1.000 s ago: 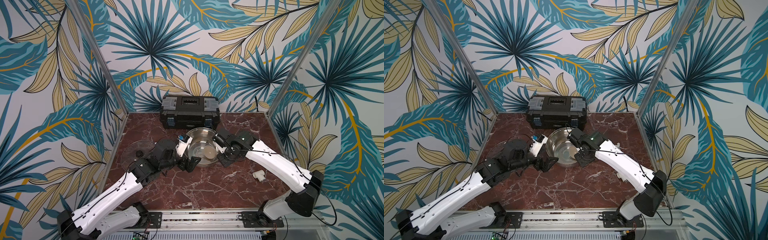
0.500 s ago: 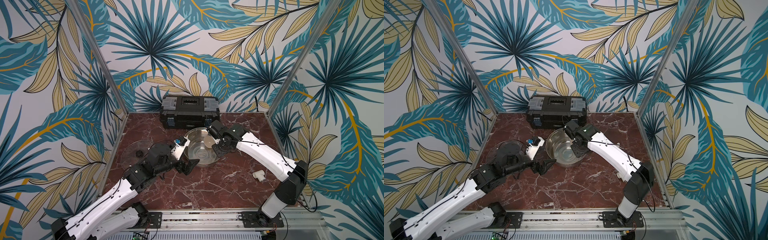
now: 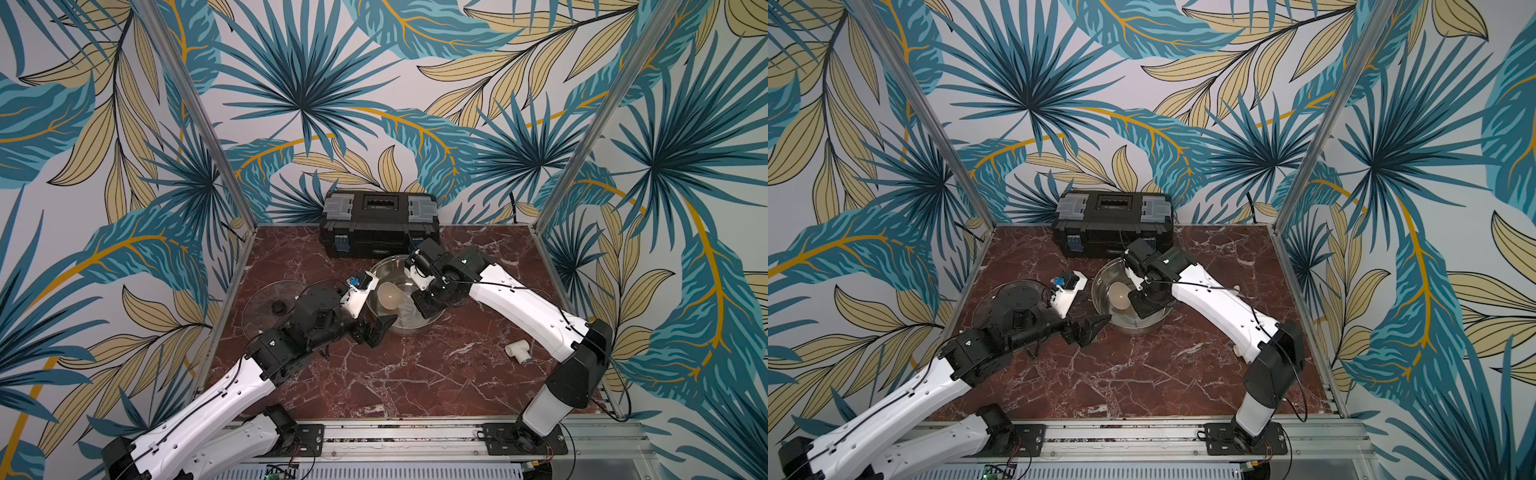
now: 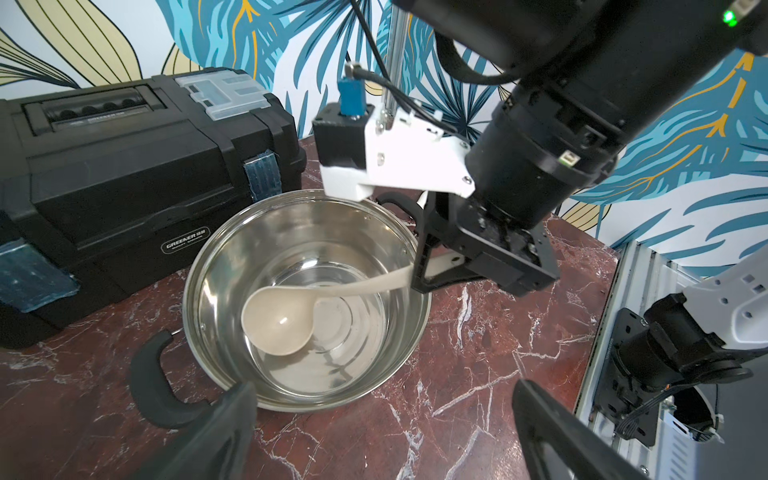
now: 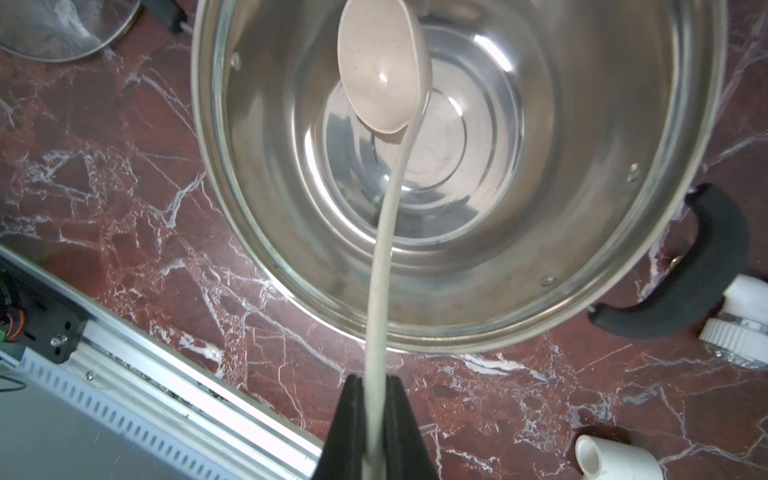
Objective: Stir the soup with a spoon
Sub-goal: Stir the soup in the pan with a stick.
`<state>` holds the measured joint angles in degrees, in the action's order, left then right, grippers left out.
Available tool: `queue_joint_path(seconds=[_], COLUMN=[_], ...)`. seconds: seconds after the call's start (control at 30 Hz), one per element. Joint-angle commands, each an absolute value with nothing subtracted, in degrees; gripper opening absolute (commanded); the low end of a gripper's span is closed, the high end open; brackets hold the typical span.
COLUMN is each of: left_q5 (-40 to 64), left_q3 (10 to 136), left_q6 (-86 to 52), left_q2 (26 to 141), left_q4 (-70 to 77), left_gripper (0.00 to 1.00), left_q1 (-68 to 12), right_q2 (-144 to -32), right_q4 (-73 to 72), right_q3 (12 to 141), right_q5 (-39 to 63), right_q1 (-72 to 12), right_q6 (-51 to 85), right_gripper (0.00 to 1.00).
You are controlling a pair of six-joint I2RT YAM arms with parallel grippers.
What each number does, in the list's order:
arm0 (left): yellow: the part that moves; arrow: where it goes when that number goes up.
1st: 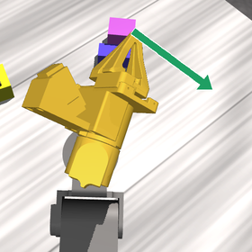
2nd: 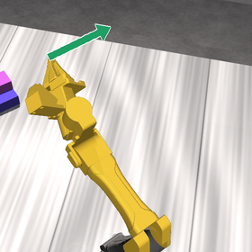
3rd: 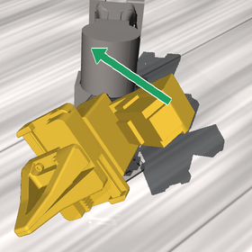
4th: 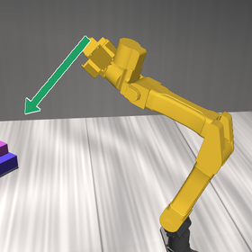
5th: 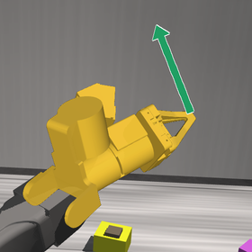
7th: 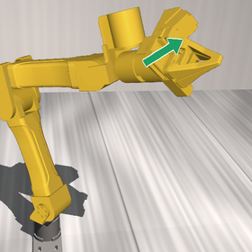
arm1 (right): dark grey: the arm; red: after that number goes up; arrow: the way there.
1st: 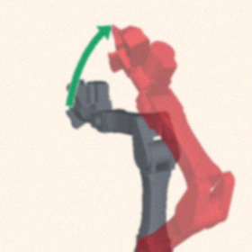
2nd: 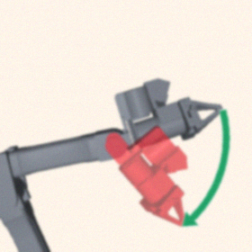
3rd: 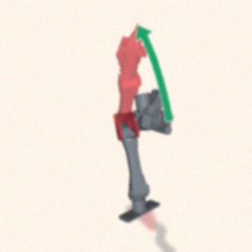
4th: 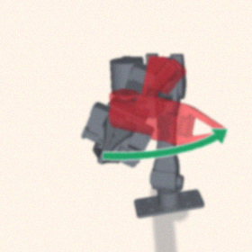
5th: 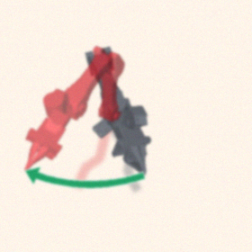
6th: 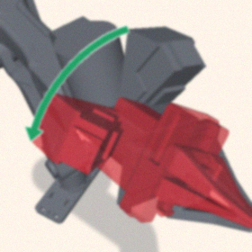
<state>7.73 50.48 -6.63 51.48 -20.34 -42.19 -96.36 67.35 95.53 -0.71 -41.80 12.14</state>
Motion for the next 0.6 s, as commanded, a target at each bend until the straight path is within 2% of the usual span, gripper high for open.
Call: queue_joint_path(seconds=[0.0, 0.13, 0.4, 0.57], left_q5=[7.0, 7.1, 7.4, 7.4], left_q3=[49.6, 49.3, 49.5, 49.4], left_q6=[-5.3, -5.8, -6.2, -6.2], left_q2=[51.1, 51.2, 51.3, 51.2], left_q4=[-18.8, -17.9, -17.3, -17.8], left_gripper=[1.00, 1.00, 1.00, 1.00], left_q1=[-42.2, -42.2, -42.2, -42.2], right_q2=[-91.4, -87.7, -85.1, -86.9], right_q4=[69.0, 71.0, 75.7, 73.2], right_q3=[92.0, 88.0, 85.4, 86.8], right_q5=[1.2, -0.5, -17.1, -22.1], right_q1=[-42.2, -42.2, -42.2, -42.1], right_q6=[11.8, 12.2, 14.4, 14.6], right_gripper=[0.00, 0.00, 0.00, 0.00])
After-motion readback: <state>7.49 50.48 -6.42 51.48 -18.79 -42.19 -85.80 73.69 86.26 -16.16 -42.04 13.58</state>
